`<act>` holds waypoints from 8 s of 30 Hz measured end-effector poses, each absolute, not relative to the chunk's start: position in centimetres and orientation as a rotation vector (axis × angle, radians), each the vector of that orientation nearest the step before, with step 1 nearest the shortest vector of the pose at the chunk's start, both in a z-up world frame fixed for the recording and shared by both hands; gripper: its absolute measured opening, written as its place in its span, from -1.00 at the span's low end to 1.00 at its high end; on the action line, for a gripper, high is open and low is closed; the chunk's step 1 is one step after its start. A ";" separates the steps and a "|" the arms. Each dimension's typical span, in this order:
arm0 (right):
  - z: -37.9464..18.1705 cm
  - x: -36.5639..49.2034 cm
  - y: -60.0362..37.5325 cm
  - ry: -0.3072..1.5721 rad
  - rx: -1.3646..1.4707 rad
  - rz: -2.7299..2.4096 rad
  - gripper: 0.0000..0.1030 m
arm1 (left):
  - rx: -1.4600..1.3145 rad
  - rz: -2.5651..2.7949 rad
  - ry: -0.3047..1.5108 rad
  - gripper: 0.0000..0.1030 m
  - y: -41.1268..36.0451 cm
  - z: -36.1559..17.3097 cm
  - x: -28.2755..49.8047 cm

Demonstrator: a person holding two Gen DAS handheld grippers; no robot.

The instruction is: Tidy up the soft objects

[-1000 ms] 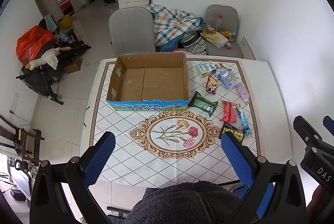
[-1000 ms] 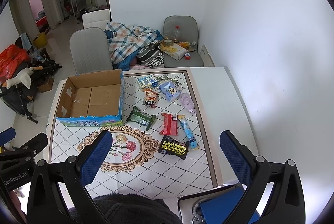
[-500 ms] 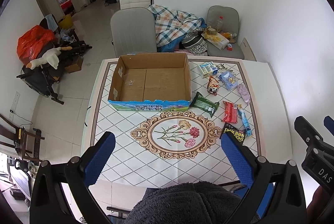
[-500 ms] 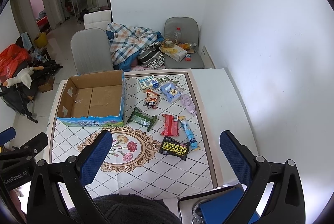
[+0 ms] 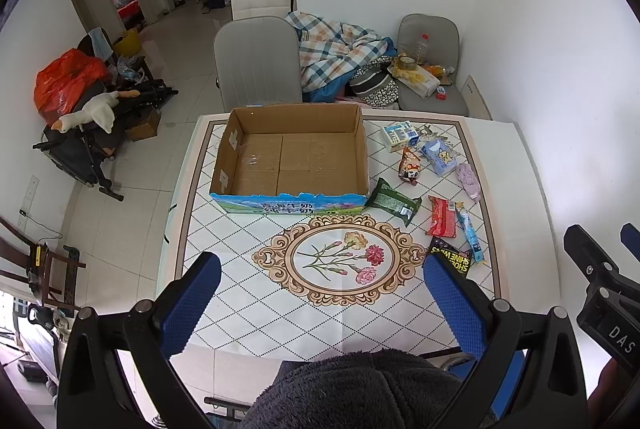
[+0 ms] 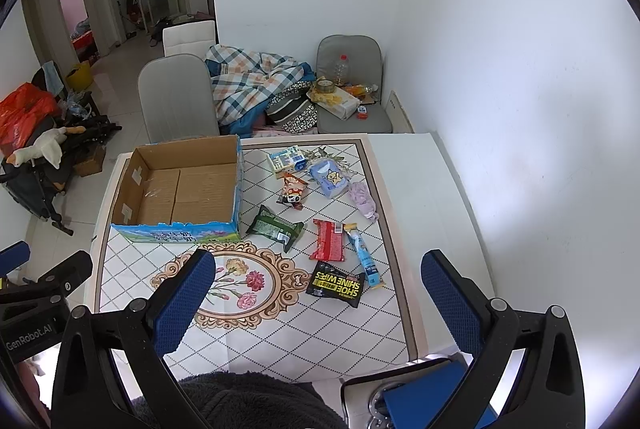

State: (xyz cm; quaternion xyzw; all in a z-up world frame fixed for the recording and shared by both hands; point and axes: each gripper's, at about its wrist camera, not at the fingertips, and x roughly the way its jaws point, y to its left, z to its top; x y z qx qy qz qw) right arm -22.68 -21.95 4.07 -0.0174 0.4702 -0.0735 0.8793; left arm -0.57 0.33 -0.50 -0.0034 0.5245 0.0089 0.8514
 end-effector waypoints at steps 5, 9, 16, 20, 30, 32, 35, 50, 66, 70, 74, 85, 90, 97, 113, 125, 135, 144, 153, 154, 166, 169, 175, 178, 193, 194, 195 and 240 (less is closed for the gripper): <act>4.0 -22.7 -21.9 0.982 -0.033 -0.152 1.00 | -0.008 0.017 1.103 1.00 0.4 -0.5 -0.6; 4.1 -22.9 -21.7 0.976 -0.036 -0.152 1.00 | -0.007 0.017 1.102 1.00 0.5 -0.4 -0.6; 4.4 -22.7 -21.3 0.976 -0.040 -0.146 1.00 | -0.009 0.020 1.100 1.00 0.6 -0.2 -0.6; 4.3 -22.6 -21.4 0.974 -0.038 -0.144 1.00 | -0.010 0.020 1.099 1.00 0.8 -0.1 -0.6; 4.1 -22.6 -21.4 0.975 -0.037 -0.135 1.00 | -0.018 0.024 1.101 1.00 1.4 0.3 -0.5; 4.1 -22.6 -21.4 0.975 -0.037 -0.135 1.00 | -0.019 0.023 1.099 1.00 1.5 0.3 -0.6; 4.1 -22.6 -21.4 0.975 -0.034 -0.132 1.00 | -0.019 0.023 1.098 1.00 1.6 0.4 -0.5; -4.1 -17.4 -27.9 1.150 0.046 -0.203 1.00 | -0.023 -0.078 1.258 1.00 -3.5 -8.2 7.0; -32.5 -4.9 -38.7 1.541 0.429 -0.090 0.68 | -0.248 -0.026 1.741 0.88 -13.5 -32.1 22.2; -37.3 -2.2 -38.2 1.582 0.478 -0.083 0.44 | -0.248 0.003 1.802 0.88 -14.4 -34.8 23.9; -39.5 -0.8 -37.3 1.591 0.471 -0.067 0.43 | -0.279 0.065 1.858 0.88 -14.4 -37.5 25.5; -43.1 1.2 -36.5 1.694 0.361 -0.111 0.06 | -0.213 0.146 1.977 0.26 -15.3 -43.3 26.2; -43.6 0.9 -37.8 1.741 0.341 -0.095 0.06 | 0.199 -0.063 1.885 -0.34 -19.9 -43.0 23.2; -44.3 1.0 -38.1 1.742 0.351 -0.098 0.17 | 0.100 -0.137 1.938 -0.31 -18.6 -44.5 20.3; -44.5 1.8 -37.0 1.733 0.362 -0.119 0.23 | -0.187 0.004 1.952 0.13 -16.8 -46.9 23.1; -44.1 1.2 -37.4 1.733 0.360 -0.103 0.00 | -0.009 -0.078 1.848 -0.78 -19.8 -45.0 16.3; -44.5 1.2 -37.7 1.751 0.294 -0.084 0.01 | 0.023 -0.206 1.962 -0.77 -19.5 -44.2 3.6; -44.1 1.5 -39.1 1.750 0.351 -0.095 0.02 | -0.523 0.042 1.823 0.27 -13.3 -41.3 4.4; -44.2 2.2 -38.2 1.750 0.297 -0.100 0.03 | -0.467 0.310 1.899 0.29 -12.1 -42.3 16.2; -44.2 2.2 -38.2 1.747 0.295 -0.104 0.03 | -0.410 0.343 1.894 0.29 -13.1 -42.6 16.3; -43.4 2.5 -38.5 1.751 0.261 -0.098 0.03 | 0.086 0.018 1.871 -0.17 -22.4 -45.7 10.3; -43.8 3.1 -38.2 1.748 0.278 -0.114 0.06 | 0.034 0.024 1.849 -0.21 -21.9 -45.8 10.5; -43.2 4.0 -37.4 1.716 0.275 -0.137 -0.06 | 0.066 -0.023 1.781 -0.40 -21.7 -43.4 8.0; -41.9 4.1 -37.0 1.698 0.274 -0.115 -0.07 | 0.091 -0.052 1.709 -0.41 -22.0 -40.8 5.5; -23.7 8.1 -24.7 1.453 0.277 0.268 -0.08 | -0.106 -0.064 1.375 -0.42 -3.7 -17.3 8.5; -22.6 8.8 -23.0 1.437 0.270 0.299 -0.08 | -0.112 -0.053 1.370 -0.42 -2.6 -17.3 9.3; -21.8 9.5 -21.5 1.427 0.261 0.318 -0.08 | -0.116 -0.047 1.368 -0.42 -2.3 -17.6 10.0; -35.2 23.7 2.3 1.531 -0.032 0.146 1.00 | -0.185 0.000 1.472 0.98 16.4 -29.6 19.6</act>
